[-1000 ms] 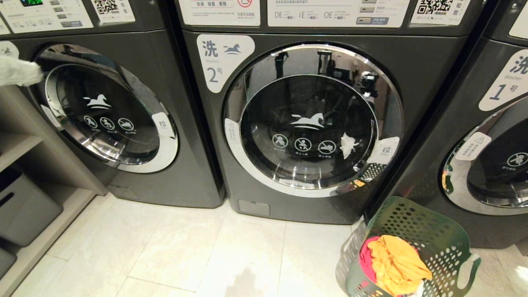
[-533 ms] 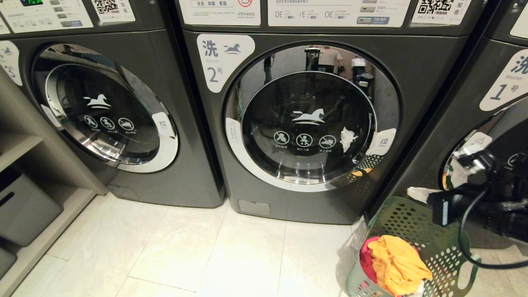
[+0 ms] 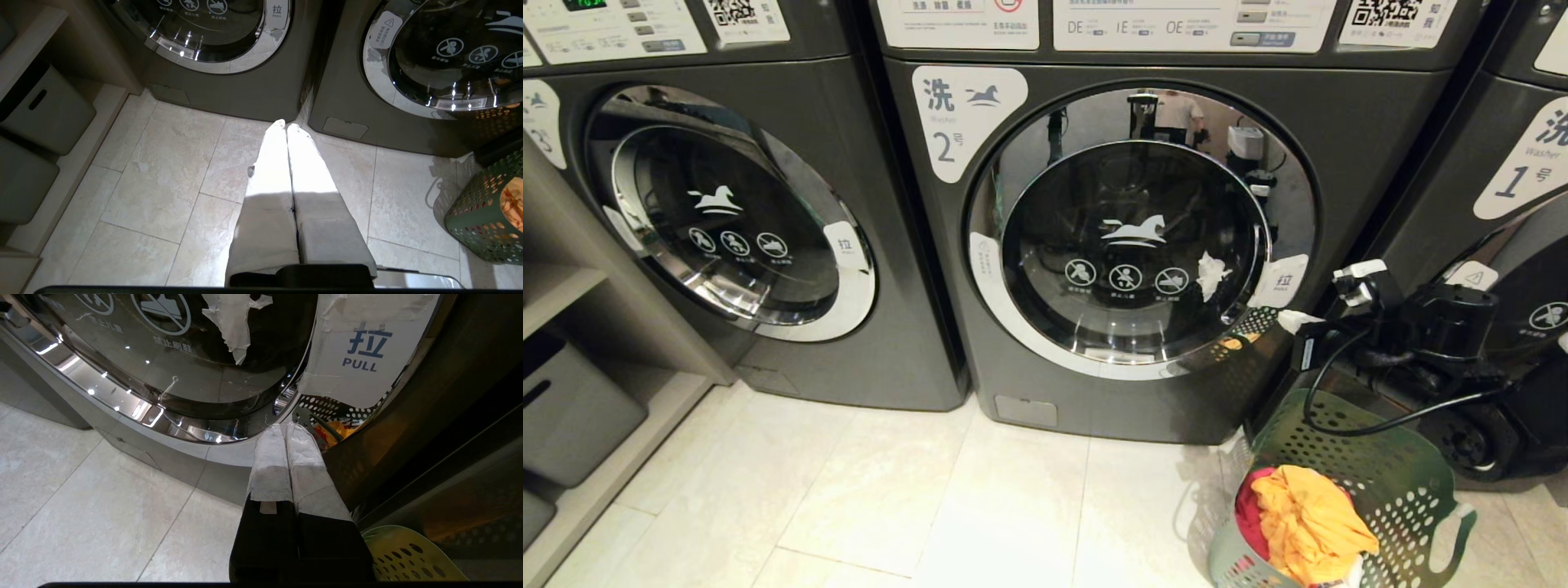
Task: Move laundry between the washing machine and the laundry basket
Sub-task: Press the washing machine door tightly with the right hand
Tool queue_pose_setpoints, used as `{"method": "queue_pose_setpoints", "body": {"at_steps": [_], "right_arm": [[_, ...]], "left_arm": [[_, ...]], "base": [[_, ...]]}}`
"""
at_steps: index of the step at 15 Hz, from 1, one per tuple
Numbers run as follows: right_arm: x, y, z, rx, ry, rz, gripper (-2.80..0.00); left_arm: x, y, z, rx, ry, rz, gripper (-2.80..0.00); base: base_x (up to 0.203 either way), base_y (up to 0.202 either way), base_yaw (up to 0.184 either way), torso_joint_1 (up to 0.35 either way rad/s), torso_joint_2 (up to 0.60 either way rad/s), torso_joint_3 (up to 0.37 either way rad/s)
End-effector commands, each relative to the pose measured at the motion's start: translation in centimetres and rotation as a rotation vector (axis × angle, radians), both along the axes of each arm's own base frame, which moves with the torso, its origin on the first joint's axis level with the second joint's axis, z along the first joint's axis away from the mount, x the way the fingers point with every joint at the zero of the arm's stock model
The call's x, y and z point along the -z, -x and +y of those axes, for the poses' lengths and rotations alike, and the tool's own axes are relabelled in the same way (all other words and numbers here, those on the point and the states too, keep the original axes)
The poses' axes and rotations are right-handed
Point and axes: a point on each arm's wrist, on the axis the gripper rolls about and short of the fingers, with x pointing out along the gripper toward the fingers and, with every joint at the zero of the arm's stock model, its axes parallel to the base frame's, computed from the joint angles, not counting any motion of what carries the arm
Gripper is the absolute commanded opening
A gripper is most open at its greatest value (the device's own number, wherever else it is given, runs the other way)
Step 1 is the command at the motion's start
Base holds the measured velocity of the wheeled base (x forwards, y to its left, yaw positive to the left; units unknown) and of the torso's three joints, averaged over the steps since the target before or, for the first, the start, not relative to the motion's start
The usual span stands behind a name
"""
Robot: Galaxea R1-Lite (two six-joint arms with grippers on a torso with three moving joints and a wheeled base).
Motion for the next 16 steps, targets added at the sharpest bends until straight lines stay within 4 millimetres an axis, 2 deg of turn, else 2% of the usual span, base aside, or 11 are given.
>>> {"method": "queue_pose_setpoints", "body": {"at_steps": [1, 5, 8, 12, 16], "right_arm": [[0.6, -0.7, 0.0, -0.002, -0.003, 0.004, -2.8], [-0.6, -2.6, 0.0, 0.003, -0.037, -0.063, -2.8], [-1.5, -3.6, 0.0, 0.005, -0.042, -0.111, -2.8], [-1.6, -5.6, 0.0, 0.025, -0.048, -0.151, -2.8], [-1.4, -6.6, -0.3, 0.065, -0.048, -0.165, -2.8]], "left_arm": [[0.6, 0.3, 0.2, -0.006, -0.007, 0.011, -2.8], [1.5, 0.5, 0.3, -0.006, -0.029, 0.043, -2.8], [3.3, 2.1, 1.3, 0.008, -0.09, 0.062, -2.8], [4.6, 3.9, 1.8, -0.021, -0.111, 0.049, -2.8], [5.0, 4.8, 1.8, -0.053, -0.101, 0.038, -2.8]], "base": [[0.0, 0.0, 0.0, 0.0, 0.0, 0.0], [0.0, 0.0, 0.0, 0.0, 0.0, 0.0], [0.0, 0.0, 0.0, 0.0, 0.0, 0.0], [0.0, 0.0, 0.0, 0.0, 0.0, 0.0], [0.0, 0.0, 0.0, 0.0, 0.0, 0.0]]}}
